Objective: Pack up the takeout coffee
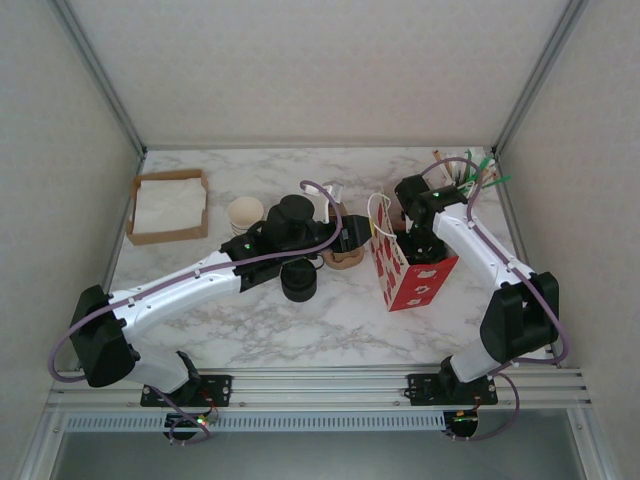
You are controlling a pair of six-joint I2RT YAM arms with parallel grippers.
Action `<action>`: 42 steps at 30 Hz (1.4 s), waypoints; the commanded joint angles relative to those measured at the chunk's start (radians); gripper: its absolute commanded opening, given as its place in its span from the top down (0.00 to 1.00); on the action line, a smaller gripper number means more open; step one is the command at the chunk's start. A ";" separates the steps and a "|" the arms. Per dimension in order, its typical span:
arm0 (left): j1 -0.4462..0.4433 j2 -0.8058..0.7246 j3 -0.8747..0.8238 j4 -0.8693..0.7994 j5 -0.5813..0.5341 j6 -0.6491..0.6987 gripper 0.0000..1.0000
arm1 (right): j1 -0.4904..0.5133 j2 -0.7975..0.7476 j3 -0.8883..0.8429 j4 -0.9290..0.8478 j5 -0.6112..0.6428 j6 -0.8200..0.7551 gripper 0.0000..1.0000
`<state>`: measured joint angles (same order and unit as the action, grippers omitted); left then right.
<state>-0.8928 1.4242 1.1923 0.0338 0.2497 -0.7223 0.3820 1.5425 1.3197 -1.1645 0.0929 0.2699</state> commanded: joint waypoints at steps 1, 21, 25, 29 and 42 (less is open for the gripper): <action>0.011 0.006 0.026 0.028 0.016 0.000 0.45 | -0.006 0.012 -0.044 -0.018 0.000 0.014 0.31; 0.009 0.024 0.048 0.014 0.022 0.005 0.44 | -0.007 0.014 -0.030 -0.033 -0.002 0.014 0.31; 0.009 0.026 0.052 0.012 0.023 0.008 0.44 | -0.009 0.008 -0.015 -0.056 -0.003 0.014 0.31; 0.010 0.029 0.052 0.016 0.026 0.006 0.44 | -0.007 0.007 0.002 -0.085 -0.002 0.012 0.31; 0.009 0.029 0.049 0.020 0.029 0.004 0.44 | -0.007 0.021 0.039 -0.142 0.024 0.013 0.31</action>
<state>-0.8921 1.4437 1.2098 0.0330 0.2646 -0.7219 0.3820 1.5436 1.3354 -1.2385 0.0937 0.2764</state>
